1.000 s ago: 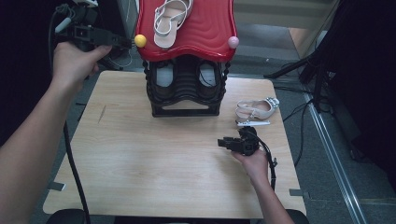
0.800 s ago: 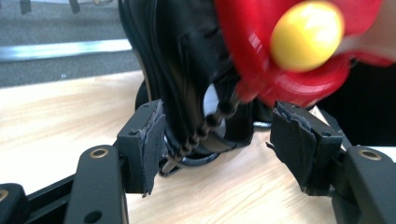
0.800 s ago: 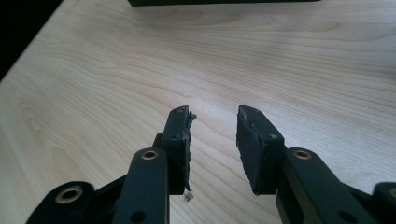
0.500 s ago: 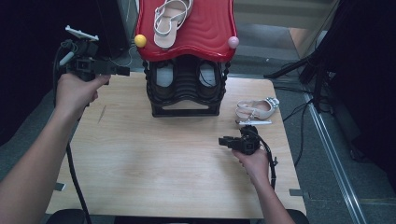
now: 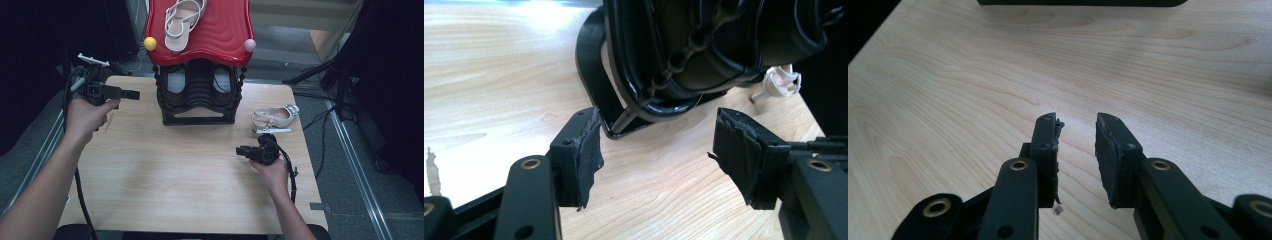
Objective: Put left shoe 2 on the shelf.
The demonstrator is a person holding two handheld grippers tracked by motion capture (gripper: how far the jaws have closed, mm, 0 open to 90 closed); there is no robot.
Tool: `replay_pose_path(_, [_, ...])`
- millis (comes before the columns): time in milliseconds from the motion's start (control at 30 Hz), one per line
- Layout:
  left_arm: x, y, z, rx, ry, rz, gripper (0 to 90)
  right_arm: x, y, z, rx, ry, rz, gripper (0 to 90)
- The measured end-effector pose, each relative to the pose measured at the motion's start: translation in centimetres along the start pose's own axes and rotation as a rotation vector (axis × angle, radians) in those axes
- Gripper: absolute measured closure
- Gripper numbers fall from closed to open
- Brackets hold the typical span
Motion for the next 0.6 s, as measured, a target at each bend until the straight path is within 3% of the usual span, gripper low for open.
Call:
replay_pose_path(200, [-1.2,-0.8,0.0,0.000,-0.007,-0.012,35.9,-0.1,-0.1,-0.2,0.035,-0.011,-0.014,71.7])
replay_pose_path(367, [-2.0,-1.2,-0.1,0.003,-0.018,-0.009,35.9,-0.2,-0.1,0.0,0.031,-0.009,-0.018,73.8])
replay_pose_path(500, [-3.1,-1.9,-0.2,-0.010,-0.013,-0.018,35.9,-0.2,-0.2,0.7,-0.008,0.004,-0.007,72.7])
replay_pose_path(600, [-4.1,-2.5,-0.4,-0.010,-0.017,-0.030,35.9,0.1,-0.1,1.1,-0.017,-0.019,0.012,72.7])
Point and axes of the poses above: each handheld gripper's, and its own axes: y roughly backward along the jaws, x roughly out of its top, z roughly to its right, the point moved 10 cm from there along -y, roughly forward along the jaws, and after that the axes turned 4 degrees about -y, right-handed, at the moved point
